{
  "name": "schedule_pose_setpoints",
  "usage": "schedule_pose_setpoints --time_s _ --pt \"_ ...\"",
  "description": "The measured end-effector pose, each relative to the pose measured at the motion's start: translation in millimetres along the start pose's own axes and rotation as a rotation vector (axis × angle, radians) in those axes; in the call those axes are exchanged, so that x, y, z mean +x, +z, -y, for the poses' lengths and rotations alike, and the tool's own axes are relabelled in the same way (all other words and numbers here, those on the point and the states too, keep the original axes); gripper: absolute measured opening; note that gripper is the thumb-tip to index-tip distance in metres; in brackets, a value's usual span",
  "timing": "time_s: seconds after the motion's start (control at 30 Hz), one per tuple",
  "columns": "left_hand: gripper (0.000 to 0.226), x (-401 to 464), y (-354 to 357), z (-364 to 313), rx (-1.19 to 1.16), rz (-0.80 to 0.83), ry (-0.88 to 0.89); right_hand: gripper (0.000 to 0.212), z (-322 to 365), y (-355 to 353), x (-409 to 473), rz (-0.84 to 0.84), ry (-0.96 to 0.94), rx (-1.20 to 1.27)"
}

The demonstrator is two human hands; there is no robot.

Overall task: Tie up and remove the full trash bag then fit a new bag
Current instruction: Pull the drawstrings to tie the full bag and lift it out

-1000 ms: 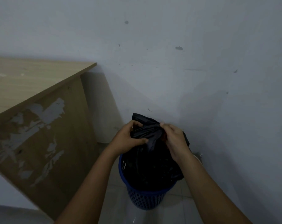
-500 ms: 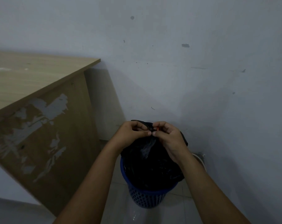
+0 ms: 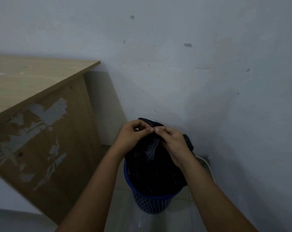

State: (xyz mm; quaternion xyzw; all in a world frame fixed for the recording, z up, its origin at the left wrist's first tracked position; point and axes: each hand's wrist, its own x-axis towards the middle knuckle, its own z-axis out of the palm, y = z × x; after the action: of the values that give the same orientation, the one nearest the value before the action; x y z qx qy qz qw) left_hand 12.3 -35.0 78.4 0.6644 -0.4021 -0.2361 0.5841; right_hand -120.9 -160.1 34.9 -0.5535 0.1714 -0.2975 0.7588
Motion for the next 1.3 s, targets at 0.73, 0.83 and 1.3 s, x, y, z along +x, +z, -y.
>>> schedule_pose_setpoints --time_s 0.73,0.83,1.3 --pt "0.012 36.7 -3.4 -141.6 0.222 -0.335 0.336 0.014 136.8 55.9 16.4 -0.175 -0.496 -0.542" --pt "0.015 53.5 -4.4 -166.9 0.109 -0.253 0.248 0.019 161.5 58.7 19.8 -0.184 -0.509 -0.569" --pt "0.068 39.3 31.8 -110.5 -0.02 -0.102 0.295 0.007 194.4 48.1 18.8 -0.224 -0.523 -0.456"
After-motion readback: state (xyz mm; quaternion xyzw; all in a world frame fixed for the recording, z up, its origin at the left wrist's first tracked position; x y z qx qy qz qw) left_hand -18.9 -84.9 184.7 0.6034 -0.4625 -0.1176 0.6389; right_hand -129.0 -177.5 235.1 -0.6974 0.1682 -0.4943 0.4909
